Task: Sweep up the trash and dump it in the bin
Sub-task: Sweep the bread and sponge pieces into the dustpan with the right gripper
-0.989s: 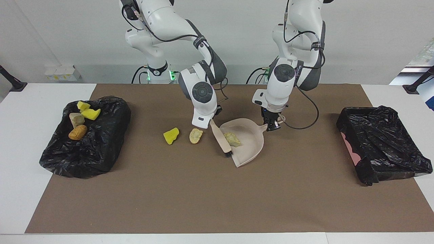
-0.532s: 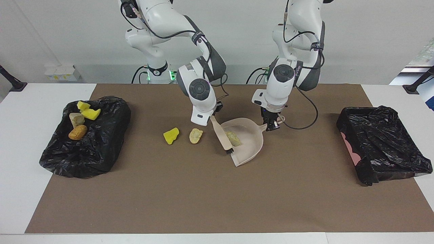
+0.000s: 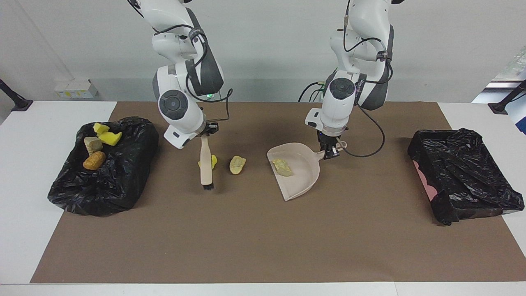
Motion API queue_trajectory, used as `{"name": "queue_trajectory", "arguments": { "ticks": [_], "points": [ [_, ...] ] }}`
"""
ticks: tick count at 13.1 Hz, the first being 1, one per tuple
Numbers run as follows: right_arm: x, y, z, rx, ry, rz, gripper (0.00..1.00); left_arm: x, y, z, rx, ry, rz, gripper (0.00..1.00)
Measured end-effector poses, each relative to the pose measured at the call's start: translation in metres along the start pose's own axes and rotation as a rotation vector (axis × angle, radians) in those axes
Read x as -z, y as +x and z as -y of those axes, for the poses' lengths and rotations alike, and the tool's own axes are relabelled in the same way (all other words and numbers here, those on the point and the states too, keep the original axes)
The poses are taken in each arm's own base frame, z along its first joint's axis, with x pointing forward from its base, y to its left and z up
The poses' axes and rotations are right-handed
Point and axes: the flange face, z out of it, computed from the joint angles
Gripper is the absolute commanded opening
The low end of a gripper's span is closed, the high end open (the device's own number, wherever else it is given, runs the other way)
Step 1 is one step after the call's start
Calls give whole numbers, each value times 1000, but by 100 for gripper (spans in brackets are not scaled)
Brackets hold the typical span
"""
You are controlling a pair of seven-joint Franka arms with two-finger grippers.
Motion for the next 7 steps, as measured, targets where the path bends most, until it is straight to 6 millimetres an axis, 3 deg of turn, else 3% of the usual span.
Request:
{"name": "queue_trajectory", "arguments": {
  "ticks": [2, 4, 7],
  "points": [
    [-25, -8, -19, -55, -9, -36, 0, -1, 0, 0, 0, -1, 1, 0],
    [-61, -28, -25, -72, -10, -92, 0, -1, 0, 0, -1, -1, 1, 0],
    [-93, -60, -6, -115, -33, -128, 0, -1, 0, 0, 0, -1, 2, 0]
  ]
}}
